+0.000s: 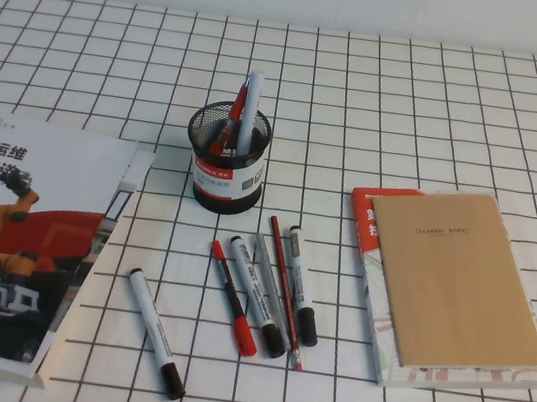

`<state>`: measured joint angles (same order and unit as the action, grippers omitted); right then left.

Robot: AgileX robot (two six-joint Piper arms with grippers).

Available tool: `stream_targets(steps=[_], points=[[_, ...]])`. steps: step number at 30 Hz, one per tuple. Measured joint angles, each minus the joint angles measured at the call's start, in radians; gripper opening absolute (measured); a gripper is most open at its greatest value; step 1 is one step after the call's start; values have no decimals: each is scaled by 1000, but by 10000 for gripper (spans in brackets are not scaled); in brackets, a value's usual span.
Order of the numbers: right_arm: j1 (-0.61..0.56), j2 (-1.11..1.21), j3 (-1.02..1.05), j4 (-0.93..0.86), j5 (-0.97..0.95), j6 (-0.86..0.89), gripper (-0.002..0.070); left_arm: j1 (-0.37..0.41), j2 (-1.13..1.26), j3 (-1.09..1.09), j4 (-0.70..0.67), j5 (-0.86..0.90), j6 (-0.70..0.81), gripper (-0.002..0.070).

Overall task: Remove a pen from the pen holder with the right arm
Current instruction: 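Take a marker out of the pen holder and lay it on the table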

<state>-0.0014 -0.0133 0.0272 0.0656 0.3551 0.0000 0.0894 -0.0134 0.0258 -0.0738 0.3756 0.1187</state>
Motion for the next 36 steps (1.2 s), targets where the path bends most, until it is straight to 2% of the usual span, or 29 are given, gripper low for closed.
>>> stream_targets(steps=[12,23,29,36], points=[[0,0,0,29,-2,0,-16,0,0,0,0,0,0,-3],[0,0,0,459,-174,0,-16,0,0,0,0,0,0,-3],[0,0,0,674,-204,0,-16,0,0,0,0,0,0,-3],[0,0,0,721,-227,0,-16,0,0,0,0,0,0,-3]])
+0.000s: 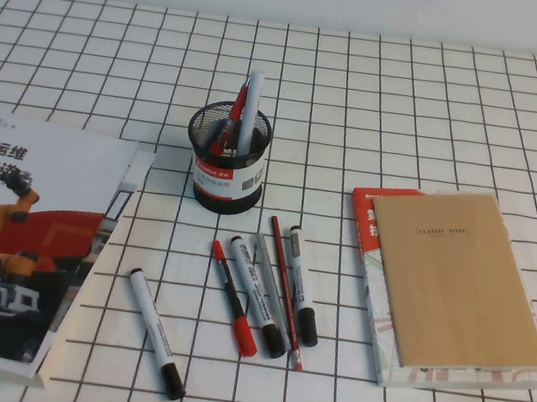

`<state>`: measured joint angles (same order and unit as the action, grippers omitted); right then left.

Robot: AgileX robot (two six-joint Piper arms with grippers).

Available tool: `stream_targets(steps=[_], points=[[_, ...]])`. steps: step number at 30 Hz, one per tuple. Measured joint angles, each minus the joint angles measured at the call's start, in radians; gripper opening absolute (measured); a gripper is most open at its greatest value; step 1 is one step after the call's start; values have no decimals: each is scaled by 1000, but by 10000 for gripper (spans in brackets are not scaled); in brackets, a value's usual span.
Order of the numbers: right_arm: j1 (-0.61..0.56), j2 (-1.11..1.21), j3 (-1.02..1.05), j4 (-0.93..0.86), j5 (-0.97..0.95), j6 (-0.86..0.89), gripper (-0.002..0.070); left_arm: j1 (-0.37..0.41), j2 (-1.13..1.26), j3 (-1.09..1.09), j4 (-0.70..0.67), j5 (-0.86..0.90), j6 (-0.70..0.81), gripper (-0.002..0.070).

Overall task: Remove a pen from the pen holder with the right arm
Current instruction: 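Take a marker out of the pen holder and lay it on the table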

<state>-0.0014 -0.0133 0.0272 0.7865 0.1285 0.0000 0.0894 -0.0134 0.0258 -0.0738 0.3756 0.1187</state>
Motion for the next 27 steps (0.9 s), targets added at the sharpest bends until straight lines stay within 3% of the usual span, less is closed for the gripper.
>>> stream_targets(steps=[8,13,21,27], points=[[0,17,-94,-38,123,0,-16,0,0,0,0,0,0,-3],[0,186,-245,-121,262,-23,-16,0,0,0,0,0,0,-3],[0,524,-459,-130,367,-215,-16,0,0,0,0,0,0,-3],[2,751,-588,72,367,-479,-16,0,0,0,0,0,0,-3]])
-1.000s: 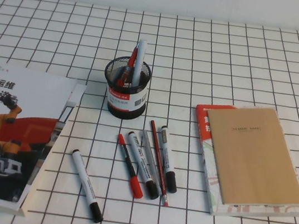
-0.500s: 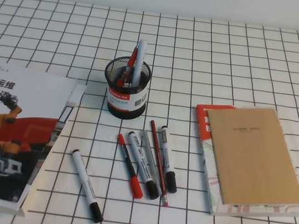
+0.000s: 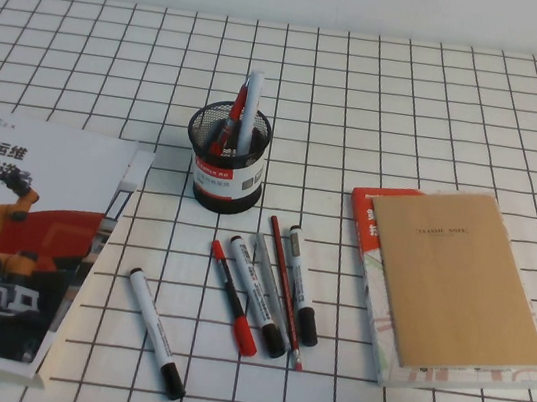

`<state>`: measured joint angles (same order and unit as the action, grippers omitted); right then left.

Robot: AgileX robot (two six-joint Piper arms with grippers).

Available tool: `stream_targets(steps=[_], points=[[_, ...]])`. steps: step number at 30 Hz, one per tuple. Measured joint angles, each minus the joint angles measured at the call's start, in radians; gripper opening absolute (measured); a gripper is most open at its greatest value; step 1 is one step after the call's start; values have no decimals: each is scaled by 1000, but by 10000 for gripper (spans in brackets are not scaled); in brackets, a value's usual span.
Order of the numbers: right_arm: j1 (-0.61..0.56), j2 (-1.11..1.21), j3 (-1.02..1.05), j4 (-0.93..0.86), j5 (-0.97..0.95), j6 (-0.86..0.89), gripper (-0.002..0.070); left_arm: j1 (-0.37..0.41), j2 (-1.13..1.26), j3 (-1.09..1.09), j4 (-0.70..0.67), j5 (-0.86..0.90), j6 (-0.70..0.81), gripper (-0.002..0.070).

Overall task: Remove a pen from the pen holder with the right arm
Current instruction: 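Take a marker out of the pen holder and lay it on the table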

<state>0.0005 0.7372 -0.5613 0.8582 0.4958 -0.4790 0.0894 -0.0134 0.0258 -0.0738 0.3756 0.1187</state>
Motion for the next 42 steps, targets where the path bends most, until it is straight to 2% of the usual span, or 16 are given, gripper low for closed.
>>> stream_targets(steps=[4,11,17,21,25,28,33,35,37,42], points=[[86,138,-55,59,-66,-77,-16,0,0,0,0,0,0,-3],[425,385,-156,56,-308,-90,-16,0,0,0,0,0,0,-3],[645,632,-322,48,-430,-98,-16,0,0,0,0,0,0,-3],[702,779,-452,42,-456,-141,-16,0,0,0,0,0,0,-3],[732,883,-508,-60,-582,-146,11,0,0,0,0,0,0,-3],[743,943,-521,-162,-721,-83,78,0,0,0,0,0,0,-3],[745,1043,-540,-377,-954,154,284,0,0,0,0,0,0,-3],[745,1085,-554,-445,-1006,226,342,0,0,0,0,0,0,-3],[745,1124,-571,-478,-1051,266,368,0,0,0,0,0,0,-3],[745,1222,-648,-482,-1134,296,372,0,0,0,0,0,0,-3]])
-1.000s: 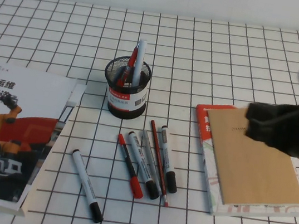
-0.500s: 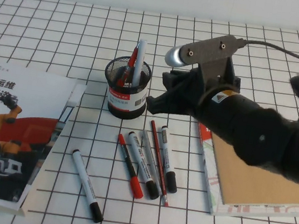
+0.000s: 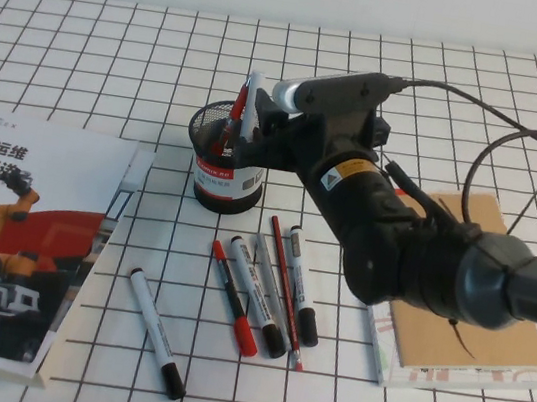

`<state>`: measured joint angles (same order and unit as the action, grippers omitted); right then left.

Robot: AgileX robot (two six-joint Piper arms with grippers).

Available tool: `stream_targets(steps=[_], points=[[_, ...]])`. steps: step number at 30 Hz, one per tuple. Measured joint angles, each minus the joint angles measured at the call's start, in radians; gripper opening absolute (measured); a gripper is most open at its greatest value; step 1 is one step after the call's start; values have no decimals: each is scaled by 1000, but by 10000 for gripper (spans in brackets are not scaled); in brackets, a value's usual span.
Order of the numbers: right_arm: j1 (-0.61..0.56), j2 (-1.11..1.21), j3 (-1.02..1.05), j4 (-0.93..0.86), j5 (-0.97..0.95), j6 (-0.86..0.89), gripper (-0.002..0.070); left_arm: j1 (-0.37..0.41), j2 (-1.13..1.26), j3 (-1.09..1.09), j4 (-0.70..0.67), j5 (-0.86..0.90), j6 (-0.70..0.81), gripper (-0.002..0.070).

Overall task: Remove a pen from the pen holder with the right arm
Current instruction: 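Take a marker out of the pen holder and lay it on the table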

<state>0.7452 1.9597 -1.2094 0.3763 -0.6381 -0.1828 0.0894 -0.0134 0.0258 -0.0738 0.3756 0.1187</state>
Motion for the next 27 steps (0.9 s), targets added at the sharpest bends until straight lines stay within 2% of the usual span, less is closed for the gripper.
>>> stream_targets(steps=[14,27], points=[[-15,198,-277,39,122,2,370,0,0,0,0,0,0,-3],[-38,243,-350,61,168,2,368,0,0,0,0,0,0,-3]])
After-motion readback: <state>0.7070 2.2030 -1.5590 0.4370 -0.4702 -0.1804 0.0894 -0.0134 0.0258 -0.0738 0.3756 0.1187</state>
